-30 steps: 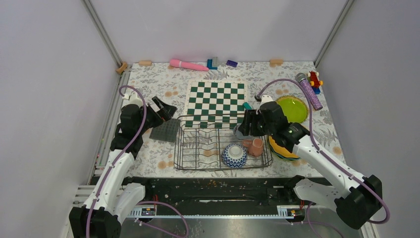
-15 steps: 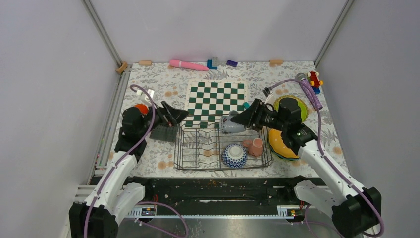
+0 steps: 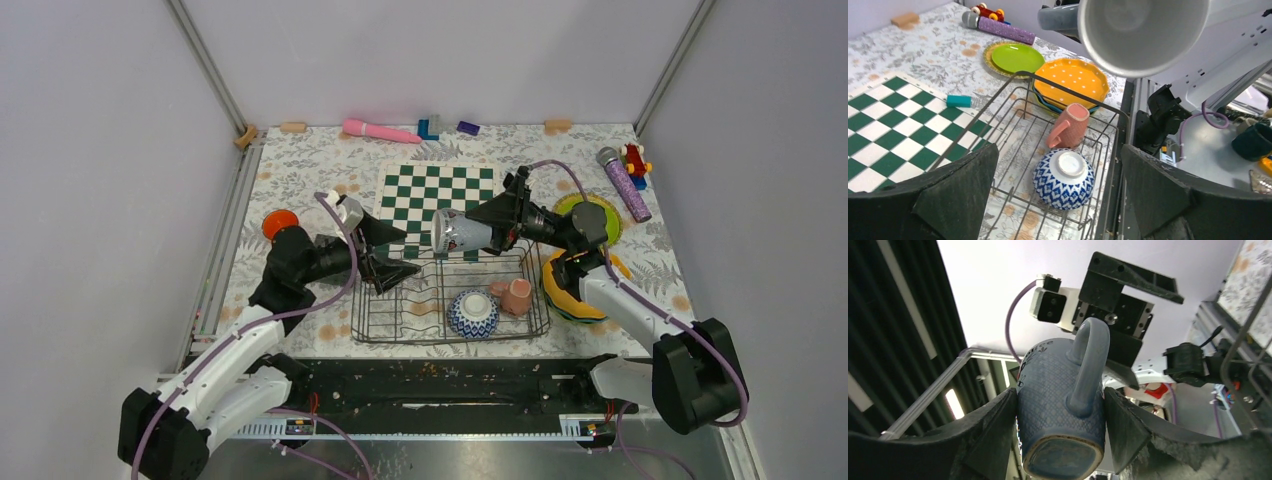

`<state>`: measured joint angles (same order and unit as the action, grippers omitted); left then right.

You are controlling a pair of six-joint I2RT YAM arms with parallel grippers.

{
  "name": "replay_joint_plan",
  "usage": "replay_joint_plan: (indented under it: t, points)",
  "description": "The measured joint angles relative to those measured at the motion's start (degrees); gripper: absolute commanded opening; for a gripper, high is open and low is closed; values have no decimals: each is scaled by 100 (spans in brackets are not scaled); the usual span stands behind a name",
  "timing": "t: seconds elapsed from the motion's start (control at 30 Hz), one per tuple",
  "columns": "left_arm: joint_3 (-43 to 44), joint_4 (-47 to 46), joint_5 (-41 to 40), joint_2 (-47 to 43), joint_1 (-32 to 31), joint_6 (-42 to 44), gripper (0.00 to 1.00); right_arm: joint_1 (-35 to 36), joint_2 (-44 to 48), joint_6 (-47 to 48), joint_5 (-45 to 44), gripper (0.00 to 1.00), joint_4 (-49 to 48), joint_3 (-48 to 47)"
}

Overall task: Unload the mixed dishes from the dish rack
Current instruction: Pick up the cup from the dish rack.

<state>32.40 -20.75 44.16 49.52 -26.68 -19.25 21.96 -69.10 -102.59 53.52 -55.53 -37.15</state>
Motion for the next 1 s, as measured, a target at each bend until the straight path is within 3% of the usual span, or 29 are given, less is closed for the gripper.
replay_joint_plan:
  t: [0.17,0.43,0.73,1.0]
  points:
    - [0,-149,-35,-17,-24,391,94,0,-72,-796,146,0,-778,22]
    - [214,-302,372,280,-24,726,89,0,92,-942,461,0,-745,28]
    - [590,-1475,767,354,-42,-798,82,0,341,-380,671,0,-122,28]
    - [1036,-1624,798,955,-278,-1073,79,0,326,-337,728,0,-85,28]
